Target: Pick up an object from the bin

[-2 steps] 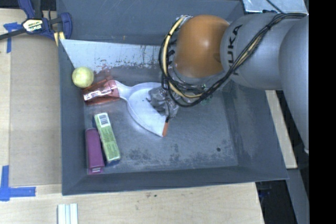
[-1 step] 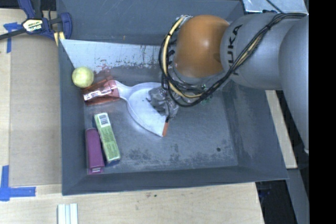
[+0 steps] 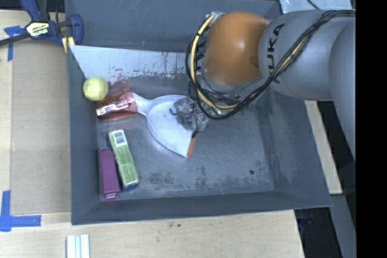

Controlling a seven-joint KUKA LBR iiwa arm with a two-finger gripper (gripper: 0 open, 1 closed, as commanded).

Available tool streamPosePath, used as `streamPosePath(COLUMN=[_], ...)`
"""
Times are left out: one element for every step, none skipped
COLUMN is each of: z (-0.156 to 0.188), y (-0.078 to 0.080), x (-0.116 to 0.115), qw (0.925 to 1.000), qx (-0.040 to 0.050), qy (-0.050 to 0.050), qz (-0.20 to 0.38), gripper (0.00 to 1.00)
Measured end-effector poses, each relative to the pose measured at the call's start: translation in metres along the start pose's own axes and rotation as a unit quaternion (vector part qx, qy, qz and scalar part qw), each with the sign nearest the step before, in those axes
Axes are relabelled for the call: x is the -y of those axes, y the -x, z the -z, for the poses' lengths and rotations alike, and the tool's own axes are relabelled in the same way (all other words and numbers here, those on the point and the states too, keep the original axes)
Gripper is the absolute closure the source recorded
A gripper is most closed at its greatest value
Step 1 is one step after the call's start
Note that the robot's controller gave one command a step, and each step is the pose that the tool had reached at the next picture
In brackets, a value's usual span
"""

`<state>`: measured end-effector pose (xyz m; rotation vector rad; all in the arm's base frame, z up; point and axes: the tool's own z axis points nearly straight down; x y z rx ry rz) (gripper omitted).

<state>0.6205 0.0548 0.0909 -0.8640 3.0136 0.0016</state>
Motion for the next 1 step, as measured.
streamPosePath(z=[0.0470], y=[-0.0006], x=[-0.0006], qw=[1.0000], qx=[-0.0013], qy=[0.001], qz=[-0.001], gripper=[1.00])
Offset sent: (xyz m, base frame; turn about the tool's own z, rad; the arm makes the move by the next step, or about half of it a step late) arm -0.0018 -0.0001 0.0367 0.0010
